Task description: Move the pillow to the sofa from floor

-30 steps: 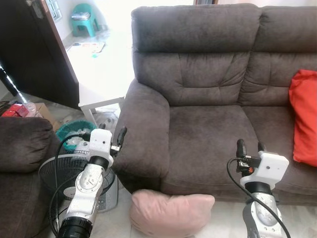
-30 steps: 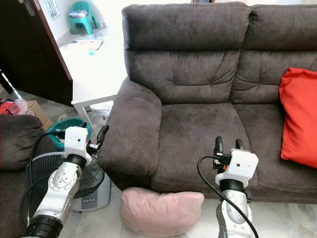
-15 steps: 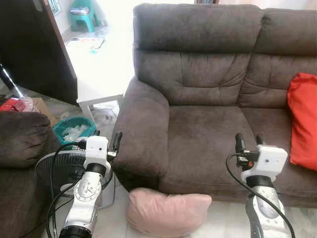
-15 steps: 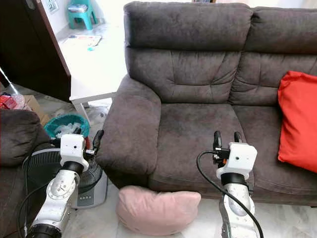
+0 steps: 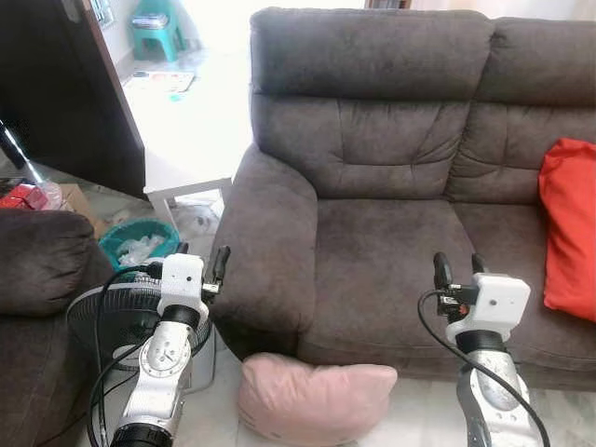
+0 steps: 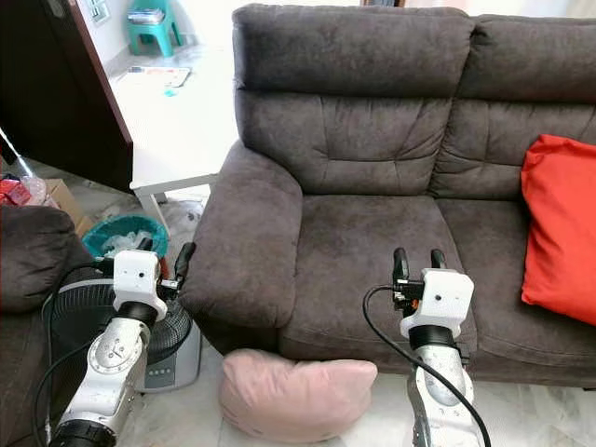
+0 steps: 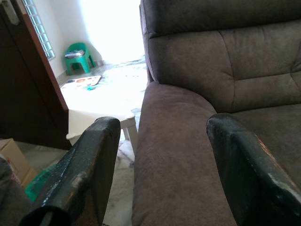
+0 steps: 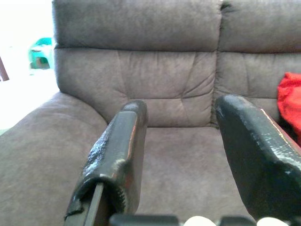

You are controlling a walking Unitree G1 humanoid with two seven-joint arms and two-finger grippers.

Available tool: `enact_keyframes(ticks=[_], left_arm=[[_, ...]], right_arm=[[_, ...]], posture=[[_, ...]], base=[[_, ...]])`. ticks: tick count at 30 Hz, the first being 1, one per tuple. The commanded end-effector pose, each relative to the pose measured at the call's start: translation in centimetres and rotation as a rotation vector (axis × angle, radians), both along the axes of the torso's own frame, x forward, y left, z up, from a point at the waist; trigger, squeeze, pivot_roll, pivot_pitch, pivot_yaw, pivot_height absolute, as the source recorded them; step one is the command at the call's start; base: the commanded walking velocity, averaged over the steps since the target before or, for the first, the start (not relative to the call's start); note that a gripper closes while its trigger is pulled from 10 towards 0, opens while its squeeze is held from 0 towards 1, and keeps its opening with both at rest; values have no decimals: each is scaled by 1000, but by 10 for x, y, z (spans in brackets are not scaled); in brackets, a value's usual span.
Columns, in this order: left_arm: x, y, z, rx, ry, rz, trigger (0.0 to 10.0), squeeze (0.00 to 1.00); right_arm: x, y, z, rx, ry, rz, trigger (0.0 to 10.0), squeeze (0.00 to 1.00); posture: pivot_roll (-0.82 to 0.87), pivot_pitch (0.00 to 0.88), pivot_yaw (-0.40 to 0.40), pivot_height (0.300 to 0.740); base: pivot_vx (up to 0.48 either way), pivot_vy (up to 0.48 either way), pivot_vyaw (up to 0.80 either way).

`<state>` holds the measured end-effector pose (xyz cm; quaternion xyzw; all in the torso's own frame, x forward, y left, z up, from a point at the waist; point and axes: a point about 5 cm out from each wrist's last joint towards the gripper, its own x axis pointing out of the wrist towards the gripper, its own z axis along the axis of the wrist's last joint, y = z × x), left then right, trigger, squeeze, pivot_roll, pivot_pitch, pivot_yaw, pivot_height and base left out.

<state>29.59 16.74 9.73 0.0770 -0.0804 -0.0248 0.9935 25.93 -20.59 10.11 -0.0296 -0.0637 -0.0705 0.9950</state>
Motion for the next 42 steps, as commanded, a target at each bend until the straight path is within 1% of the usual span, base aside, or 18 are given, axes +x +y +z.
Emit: enact_keyframes(ticks=[1,3,8,11,17,28,30,36,42], left_arm=[[1,-3,5,-2,-15,-12,10000,0],[1,-3,5,-3,-15,-15,10000,0],[-2,-3,4,1,-13,-21,10000,0],[-3,-3,4,2,-14,-18,10000,0],[-5,-2,4,4,-14,-15,10000,0],[-5,-2,4,4,-13,-14,10000,0],[-5,-1,3,4,-4,-10,10000,0],[-4,-2,3,4,-1,-10,10000,0],[-4,-2,3,2,1,-7,10000,0]], right_arm=[[2,-1,2,5,-9,-9,10000,0],[2,-1,2,6,-9,-8,10000,0],[-6,4,-6,4,15,8,10000,0],[-8,7,-8,5,22,13,10000,0],[-5,6,-8,-1,30,13,10000,0],[-5,6,-8,-2,31,13,10000,0],[-5,5,-10,-5,48,13,10000,0],[-5,5,-10,-6,52,17,10000,0],[-2,7,-9,-7,57,27,10000,0]], posture=[[-35,0,-5,740],[-35,0,-5,740],[-32,0,-1,740],[-31,0,-1,740],[-21,0,0,740],[-21,0,0,740],[-23,0,-1,740],[-21,7,-4,740],[-19,14,-7,698]], base=[[0,0,0],[0,0,0],[0,0,0],[0,0,0],[0,0,0],[0,0,0],[0,0,0],[0,0,0],[0,0,0]])
